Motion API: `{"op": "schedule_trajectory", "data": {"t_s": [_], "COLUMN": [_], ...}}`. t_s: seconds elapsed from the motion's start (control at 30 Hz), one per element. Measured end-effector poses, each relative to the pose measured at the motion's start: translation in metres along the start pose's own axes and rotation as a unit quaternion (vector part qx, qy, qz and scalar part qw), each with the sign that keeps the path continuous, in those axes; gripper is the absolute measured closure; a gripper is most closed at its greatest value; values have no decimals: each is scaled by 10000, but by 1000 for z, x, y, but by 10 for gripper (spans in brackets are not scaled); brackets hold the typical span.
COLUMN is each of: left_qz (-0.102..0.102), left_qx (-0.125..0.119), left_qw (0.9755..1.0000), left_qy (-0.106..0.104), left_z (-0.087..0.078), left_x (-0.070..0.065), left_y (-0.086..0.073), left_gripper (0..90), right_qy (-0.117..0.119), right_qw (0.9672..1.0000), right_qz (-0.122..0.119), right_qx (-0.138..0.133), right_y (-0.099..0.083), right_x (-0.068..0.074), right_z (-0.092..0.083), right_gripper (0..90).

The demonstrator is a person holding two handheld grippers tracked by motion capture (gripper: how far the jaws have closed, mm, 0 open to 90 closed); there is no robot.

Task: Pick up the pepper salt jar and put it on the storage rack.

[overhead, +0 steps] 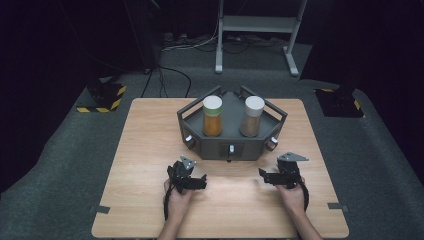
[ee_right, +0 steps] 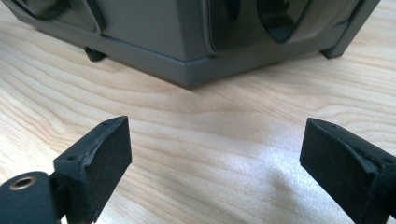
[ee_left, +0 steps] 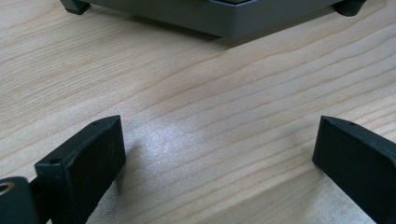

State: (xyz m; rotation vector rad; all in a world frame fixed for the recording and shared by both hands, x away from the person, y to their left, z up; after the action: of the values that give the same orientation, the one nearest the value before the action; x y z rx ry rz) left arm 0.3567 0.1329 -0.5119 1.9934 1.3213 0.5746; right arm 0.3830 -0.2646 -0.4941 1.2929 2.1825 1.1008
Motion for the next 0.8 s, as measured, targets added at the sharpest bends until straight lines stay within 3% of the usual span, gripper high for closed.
{"op": "schedule_trajectory", "data": {"t_s": [0.27,0.5,0.8], "left_qz": [0,-3,-5], "left_qx": [0,-1,-1], "left_qw": [10000,10000,10000], "left_qy": [0,1,3], "left_z": [0,0,0], "left_x": [0,0,0], "left_y": [0,0,0], "left_gripper": [26,26,27], "right_qy": [-140,-316,-330], "right_qw": [9997,9987,9985], "right_qz": [-14,-262,-299], "right_qx": [210,298,311], "right_y": [-7,-8,-7], "right_x": [1,8,9], "right_z": [9,11,12], "right_gripper": [81,72,69]}}
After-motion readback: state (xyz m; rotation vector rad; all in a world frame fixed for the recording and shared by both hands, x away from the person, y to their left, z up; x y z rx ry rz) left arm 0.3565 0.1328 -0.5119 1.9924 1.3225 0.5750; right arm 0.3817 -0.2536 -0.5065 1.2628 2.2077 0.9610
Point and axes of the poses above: each handheld gripper's, and its own axes: z roughly forward along the jaws, y roughly out of its top, x roughly to its left, the point moved 9 cm from there along z, roughly forward along the jaws, and after that the axes turned 1 degree about -x, right-handed, at the moved point
